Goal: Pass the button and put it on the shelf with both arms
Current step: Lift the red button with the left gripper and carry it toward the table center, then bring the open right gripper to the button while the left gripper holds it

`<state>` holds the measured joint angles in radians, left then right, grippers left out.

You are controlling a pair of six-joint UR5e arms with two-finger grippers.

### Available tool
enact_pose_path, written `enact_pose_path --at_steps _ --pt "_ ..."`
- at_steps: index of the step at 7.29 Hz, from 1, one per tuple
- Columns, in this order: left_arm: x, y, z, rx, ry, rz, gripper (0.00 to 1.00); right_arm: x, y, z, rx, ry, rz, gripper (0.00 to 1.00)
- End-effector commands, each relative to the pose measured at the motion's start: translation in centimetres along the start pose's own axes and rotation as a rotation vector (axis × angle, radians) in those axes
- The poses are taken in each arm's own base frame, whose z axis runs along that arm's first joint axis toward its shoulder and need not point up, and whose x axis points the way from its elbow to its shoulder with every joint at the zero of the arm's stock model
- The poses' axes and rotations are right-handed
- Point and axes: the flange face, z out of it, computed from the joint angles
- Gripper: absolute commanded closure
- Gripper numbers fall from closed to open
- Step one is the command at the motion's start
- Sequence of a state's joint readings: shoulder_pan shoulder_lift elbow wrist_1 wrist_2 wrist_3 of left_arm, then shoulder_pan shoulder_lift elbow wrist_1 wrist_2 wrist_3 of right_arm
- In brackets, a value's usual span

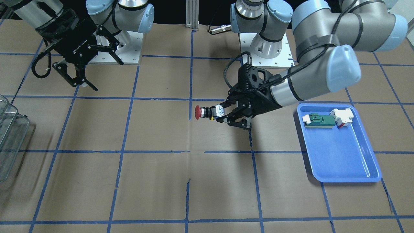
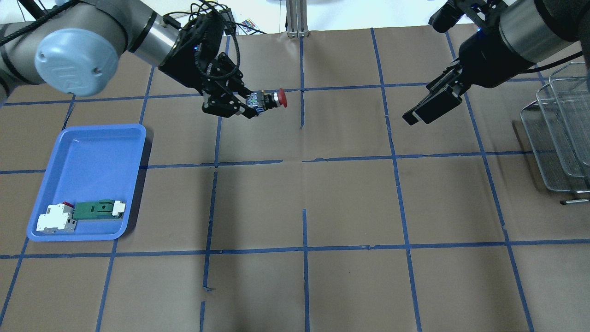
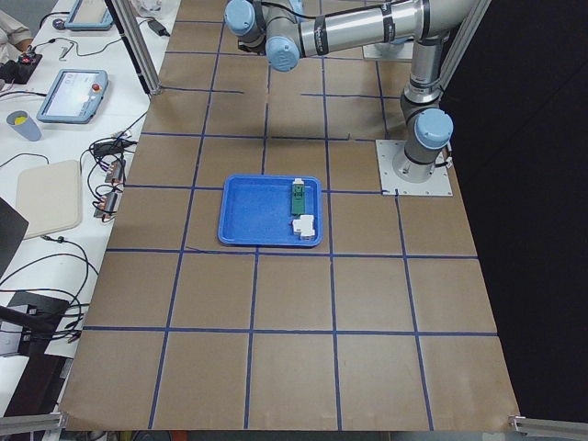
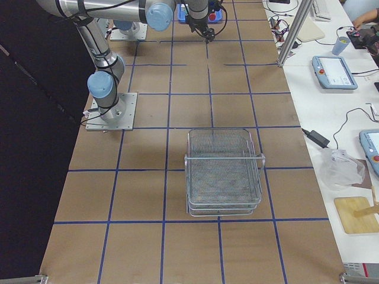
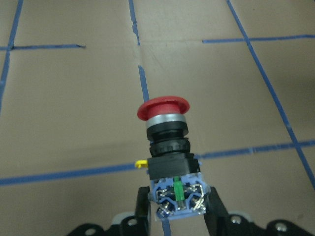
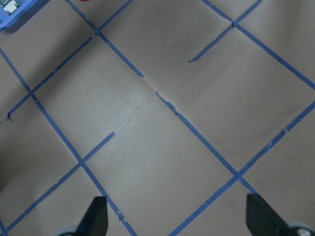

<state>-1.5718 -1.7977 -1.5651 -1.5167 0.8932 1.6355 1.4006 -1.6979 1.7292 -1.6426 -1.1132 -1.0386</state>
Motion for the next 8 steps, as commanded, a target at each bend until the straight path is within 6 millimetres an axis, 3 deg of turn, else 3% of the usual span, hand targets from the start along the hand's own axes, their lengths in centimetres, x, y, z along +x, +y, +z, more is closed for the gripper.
enact_pose_path --at_steps 1,2,4,5,8 --pt "1.7 -5.3 3.2 -0.013 -0.001 0.003 1.00 0.1 0.1 0.1 0.017 -0.009 -0.036 0.00" --pt "2.3 -6.3 4.0 -0.014 0.012 0.000 1.00 0.4 -0.3 0.2 0.054 0.000 -0.089 0.00" --pt "4.4 -9.3 5.0 -0.019 0.021 -0.001 1.00 2.9 -1.3 3.1 0.139 -0.036 -0.233 0.00" --pt "5.2 -10.9 5.2 -0.017 0.001 0.029 1.00 3.1 -1.5 3.9 0.169 -0.057 -0.285 0.00" --pt "5.0 -11.4 5.6 -0.002 -0.048 -0.018 1.00 2.5 -1.8 4.5 0.235 -0.097 -0.390 0.00"
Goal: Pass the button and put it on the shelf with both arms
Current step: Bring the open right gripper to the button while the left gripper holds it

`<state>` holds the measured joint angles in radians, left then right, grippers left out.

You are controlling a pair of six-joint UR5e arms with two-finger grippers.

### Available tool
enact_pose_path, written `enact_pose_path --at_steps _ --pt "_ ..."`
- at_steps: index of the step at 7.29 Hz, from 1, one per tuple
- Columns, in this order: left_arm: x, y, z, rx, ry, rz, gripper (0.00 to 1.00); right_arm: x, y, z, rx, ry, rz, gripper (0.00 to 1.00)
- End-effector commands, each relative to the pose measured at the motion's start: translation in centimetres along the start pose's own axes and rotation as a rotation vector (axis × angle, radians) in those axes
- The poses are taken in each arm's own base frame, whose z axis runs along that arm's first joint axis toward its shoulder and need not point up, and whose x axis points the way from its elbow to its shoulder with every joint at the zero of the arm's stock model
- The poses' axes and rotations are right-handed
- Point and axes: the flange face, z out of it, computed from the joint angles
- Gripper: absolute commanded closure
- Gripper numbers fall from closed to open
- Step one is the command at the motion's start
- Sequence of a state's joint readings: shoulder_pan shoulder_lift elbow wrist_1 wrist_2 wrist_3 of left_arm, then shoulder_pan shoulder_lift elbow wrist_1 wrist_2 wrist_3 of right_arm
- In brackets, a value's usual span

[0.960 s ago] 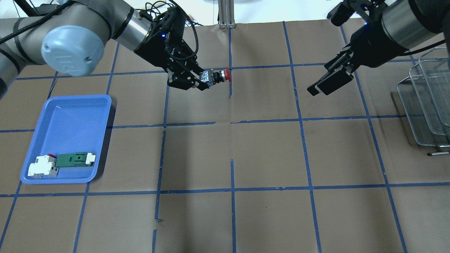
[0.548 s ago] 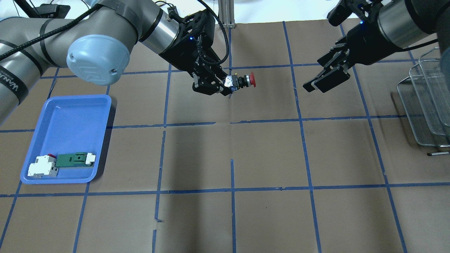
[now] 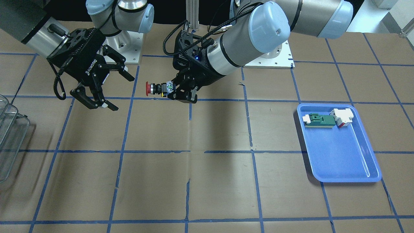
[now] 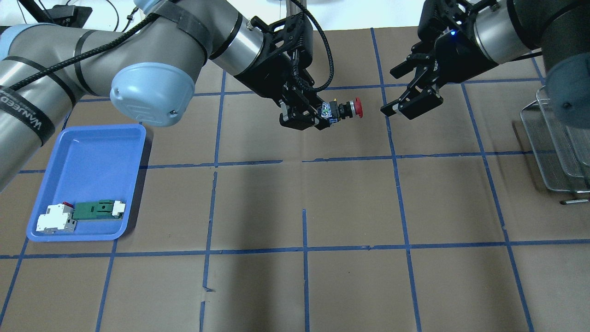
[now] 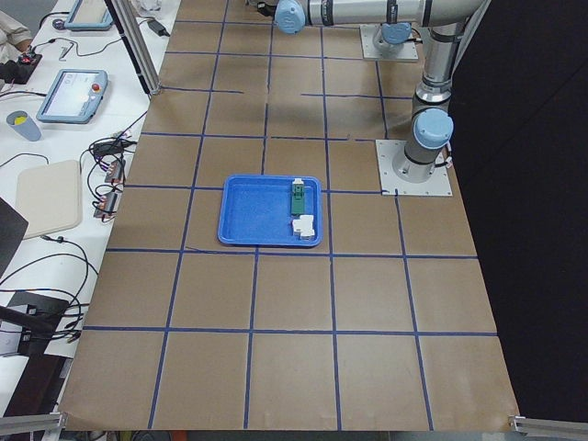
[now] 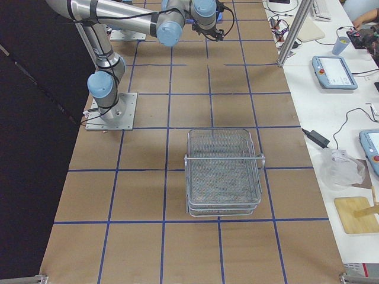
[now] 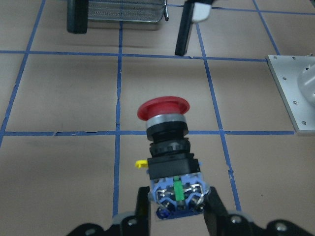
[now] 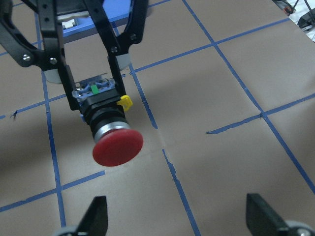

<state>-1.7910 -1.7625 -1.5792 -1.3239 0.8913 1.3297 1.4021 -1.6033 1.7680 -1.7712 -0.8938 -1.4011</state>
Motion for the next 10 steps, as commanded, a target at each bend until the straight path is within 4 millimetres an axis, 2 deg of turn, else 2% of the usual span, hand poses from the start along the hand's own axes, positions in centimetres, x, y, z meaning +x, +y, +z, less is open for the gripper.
enact_pose_path --at_steps 1,2,5,7,10 --pt "0.2 -0.3 0.0 0.008 -0.016 -0.021 1.00 -0.6 -0.4 0.5 0.037 -0.028 -0.027 0.00" --pt "0.1 -0.2 0.1 0.007 -0.015 -0.026 1.00 -0.9 0.0 1.5 0.035 -0.051 -0.017 0.00" --pt "0.5 -0.6 -0.3 0.009 -0.022 -0.022 1.00 -0.9 -0.6 1.7 0.074 -0.053 -0.027 0.00" --pt "0.7 -0.7 -0.7 0.009 -0.027 -0.020 1.00 -0.9 -2.1 2.4 0.077 -0.027 -0.100 0.00" --pt "0.8 -0.8 -0.8 0.010 -0.028 -0.018 1.00 -1.5 -3.0 3.2 0.077 -0.038 -0.113 0.00"
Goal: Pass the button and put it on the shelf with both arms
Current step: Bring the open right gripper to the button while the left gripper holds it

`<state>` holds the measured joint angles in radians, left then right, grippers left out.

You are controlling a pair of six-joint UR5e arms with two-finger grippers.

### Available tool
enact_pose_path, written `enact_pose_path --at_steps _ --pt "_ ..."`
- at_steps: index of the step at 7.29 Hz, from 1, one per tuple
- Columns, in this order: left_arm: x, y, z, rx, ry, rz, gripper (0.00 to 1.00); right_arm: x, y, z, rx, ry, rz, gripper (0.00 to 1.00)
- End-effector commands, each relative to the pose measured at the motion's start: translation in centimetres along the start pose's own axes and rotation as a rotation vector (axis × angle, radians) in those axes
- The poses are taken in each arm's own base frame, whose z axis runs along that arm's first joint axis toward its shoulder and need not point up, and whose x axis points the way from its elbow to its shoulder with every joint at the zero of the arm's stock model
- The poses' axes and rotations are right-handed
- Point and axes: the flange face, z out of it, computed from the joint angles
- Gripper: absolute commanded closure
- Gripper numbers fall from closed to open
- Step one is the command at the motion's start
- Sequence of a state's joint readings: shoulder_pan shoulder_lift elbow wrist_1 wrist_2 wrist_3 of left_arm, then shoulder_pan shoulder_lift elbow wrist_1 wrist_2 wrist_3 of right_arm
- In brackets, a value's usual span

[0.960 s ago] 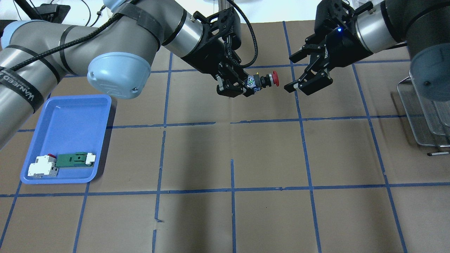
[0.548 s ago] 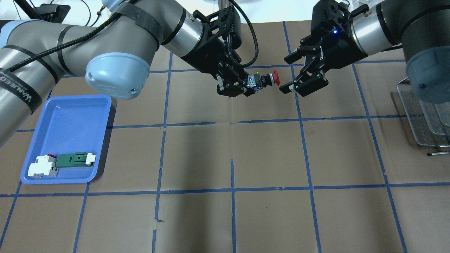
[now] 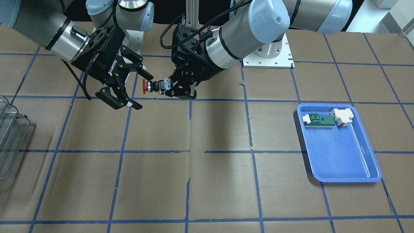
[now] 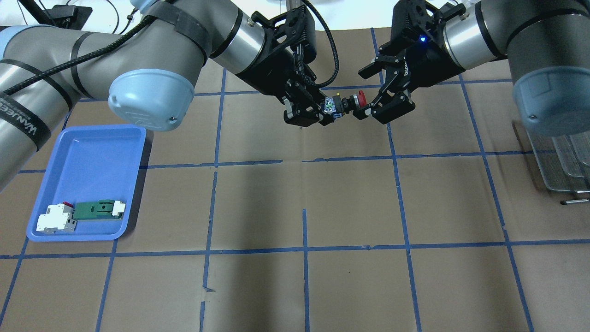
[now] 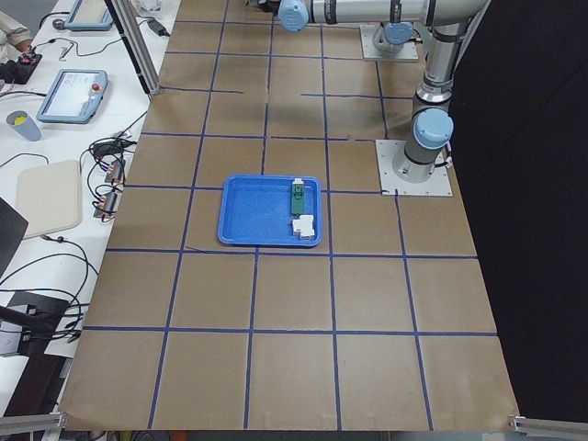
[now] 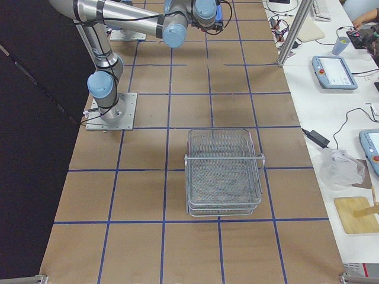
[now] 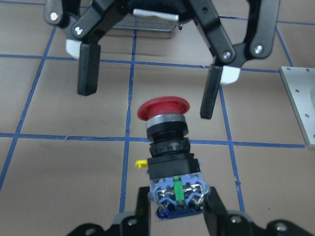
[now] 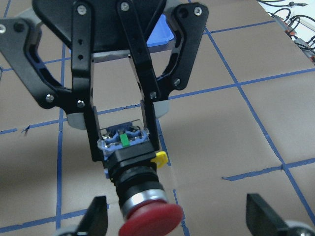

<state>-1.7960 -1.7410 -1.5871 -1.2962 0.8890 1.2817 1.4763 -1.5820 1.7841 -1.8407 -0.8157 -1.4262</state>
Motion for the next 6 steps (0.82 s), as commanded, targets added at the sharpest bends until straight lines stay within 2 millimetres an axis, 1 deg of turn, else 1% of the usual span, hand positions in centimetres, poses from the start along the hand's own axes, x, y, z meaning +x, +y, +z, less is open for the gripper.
enact_pose_path --at_steps 1,4,5,6 --pt "0.05 -0.08 -0.09 0.000 -0.002 0.001 1.00 -0.19 -0.43 0.24 0.002 -0.002 -0.020 0.00" --pt "0.25 -0.26 -0.37 0.001 -0.006 -0.011 1.00 -0.49 -0.61 0.27 0.016 -0.013 -0.005 0.01" --pt "0.38 -0.50 -0.69 0.004 -0.012 -0.007 1.00 -0.53 -0.66 0.22 0.016 -0.012 -0.006 0.05" --pt "0.50 -0.73 -1.01 0.005 -0.018 -0.002 1.00 -0.60 -0.52 0.35 0.015 -0.017 0.001 0.04"
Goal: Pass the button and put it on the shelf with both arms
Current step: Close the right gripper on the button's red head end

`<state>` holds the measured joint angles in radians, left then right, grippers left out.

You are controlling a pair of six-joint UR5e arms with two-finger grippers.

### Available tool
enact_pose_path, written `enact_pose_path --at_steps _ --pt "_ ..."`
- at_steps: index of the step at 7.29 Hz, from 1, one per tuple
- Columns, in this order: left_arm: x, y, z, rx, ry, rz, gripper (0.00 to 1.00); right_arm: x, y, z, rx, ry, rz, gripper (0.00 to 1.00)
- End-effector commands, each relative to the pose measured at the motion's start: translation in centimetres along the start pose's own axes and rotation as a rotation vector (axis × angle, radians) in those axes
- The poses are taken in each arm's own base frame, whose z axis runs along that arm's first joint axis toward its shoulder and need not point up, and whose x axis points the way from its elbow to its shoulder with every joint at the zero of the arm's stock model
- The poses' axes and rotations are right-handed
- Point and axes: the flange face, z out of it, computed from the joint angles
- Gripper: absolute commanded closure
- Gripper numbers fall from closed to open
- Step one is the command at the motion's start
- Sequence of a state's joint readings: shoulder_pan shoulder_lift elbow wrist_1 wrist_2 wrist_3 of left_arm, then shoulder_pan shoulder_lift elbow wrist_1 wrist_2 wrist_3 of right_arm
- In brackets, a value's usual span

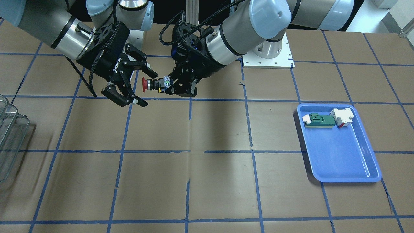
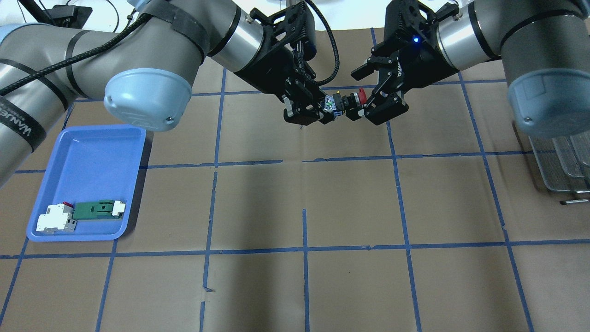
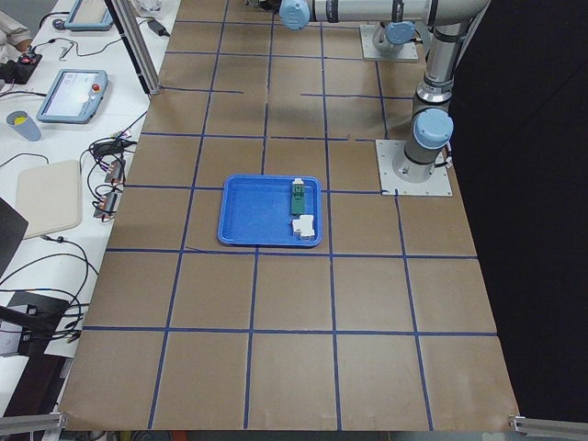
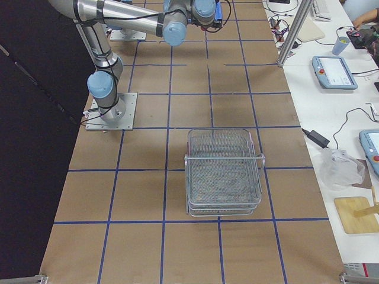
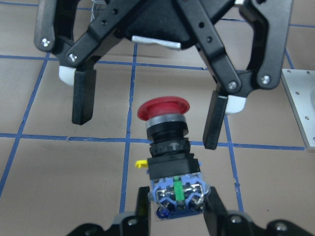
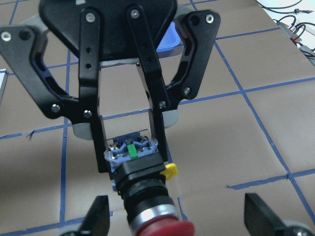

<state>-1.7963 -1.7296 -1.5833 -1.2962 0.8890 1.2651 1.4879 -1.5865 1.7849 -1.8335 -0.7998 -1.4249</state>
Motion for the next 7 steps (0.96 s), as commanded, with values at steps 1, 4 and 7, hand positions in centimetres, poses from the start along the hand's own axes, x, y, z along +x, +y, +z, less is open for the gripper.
enact_pose_path --at_steps 1,4,7 --pt "0.35 -0.18 -0.35 0.001 -0.006 0.003 1.00 -0.29 0.19 0.14 -0.003 -0.012 0.028 0.01" --pt "0.53 -0.25 -0.49 0.001 -0.007 0.004 1.00 -0.95 -0.62 -0.77 0.000 0.007 0.013 0.00" --pt "0.46 -0.26 -0.48 0.001 -0.007 0.004 1.00 -1.03 -0.55 -0.72 0.000 0.006 0.013 0.30"
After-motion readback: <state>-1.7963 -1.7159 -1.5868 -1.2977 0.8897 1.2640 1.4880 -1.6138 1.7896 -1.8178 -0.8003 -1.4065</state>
